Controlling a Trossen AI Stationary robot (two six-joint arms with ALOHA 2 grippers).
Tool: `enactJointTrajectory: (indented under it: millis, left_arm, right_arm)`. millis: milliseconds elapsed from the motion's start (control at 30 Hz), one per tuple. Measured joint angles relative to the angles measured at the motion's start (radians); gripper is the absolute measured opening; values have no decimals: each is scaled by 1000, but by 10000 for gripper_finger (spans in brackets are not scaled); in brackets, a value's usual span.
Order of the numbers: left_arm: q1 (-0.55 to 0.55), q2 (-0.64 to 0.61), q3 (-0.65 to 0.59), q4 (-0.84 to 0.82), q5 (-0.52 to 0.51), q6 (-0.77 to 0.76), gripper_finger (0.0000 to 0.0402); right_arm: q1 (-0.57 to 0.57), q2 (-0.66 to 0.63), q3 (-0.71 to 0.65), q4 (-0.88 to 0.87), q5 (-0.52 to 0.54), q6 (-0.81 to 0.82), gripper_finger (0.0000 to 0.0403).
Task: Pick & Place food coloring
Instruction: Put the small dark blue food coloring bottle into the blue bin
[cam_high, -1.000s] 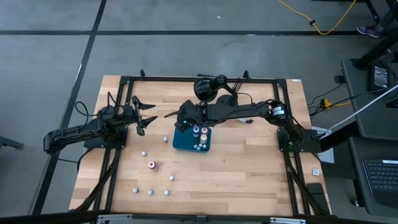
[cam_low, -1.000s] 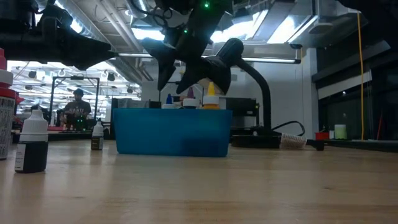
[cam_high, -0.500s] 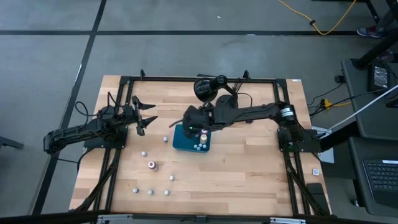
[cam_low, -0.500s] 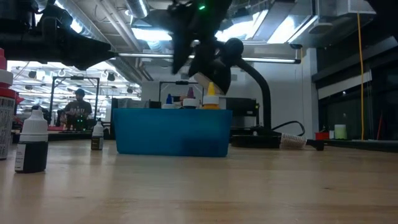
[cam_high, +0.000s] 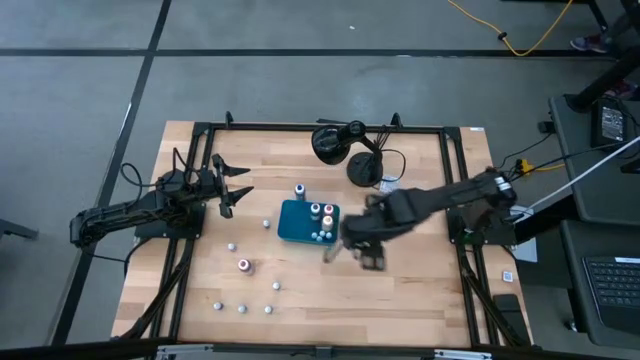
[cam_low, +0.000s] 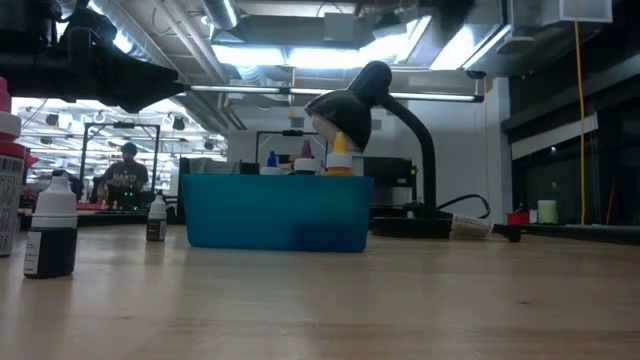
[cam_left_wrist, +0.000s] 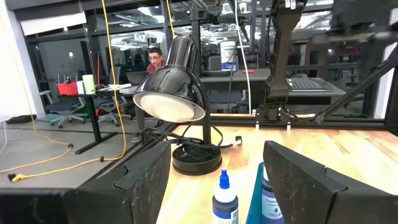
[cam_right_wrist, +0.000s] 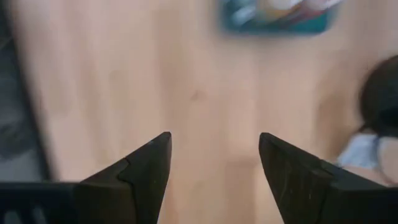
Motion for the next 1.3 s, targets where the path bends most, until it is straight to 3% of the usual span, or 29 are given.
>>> enactJointTrajectory:
  millis: [100, 233, 333, 567, 900, 1300]
  left_arm:
    - [0, 0, 0, 0, 0, 0, 251]
    - [0, 0, 0, 0, 0, 0, 251]
    - [0, 0, 0, 0, 0, 0, 251]
    - [0, 0, 0, 0, 0, 0, 251]
    - [0, 0, 0, 0, 0, 0, 251]
    - [0, 0, 0, 0, 0, 0, 251]
  right_arm:
    - [50, -62, 0, -53, -36, -10, 244]
    - [76, -196, -75, -29, 103, -11, 244]
    - [73, -327, -247, 137, 203, -1, 244]
    - [43, -673, -781, 703, 282, 10, 244]
    - [-4, -993, -1242, 1068, 640, -12, 244]
    - [-61, -1273, -1624, 1537, 651, -268, 244]
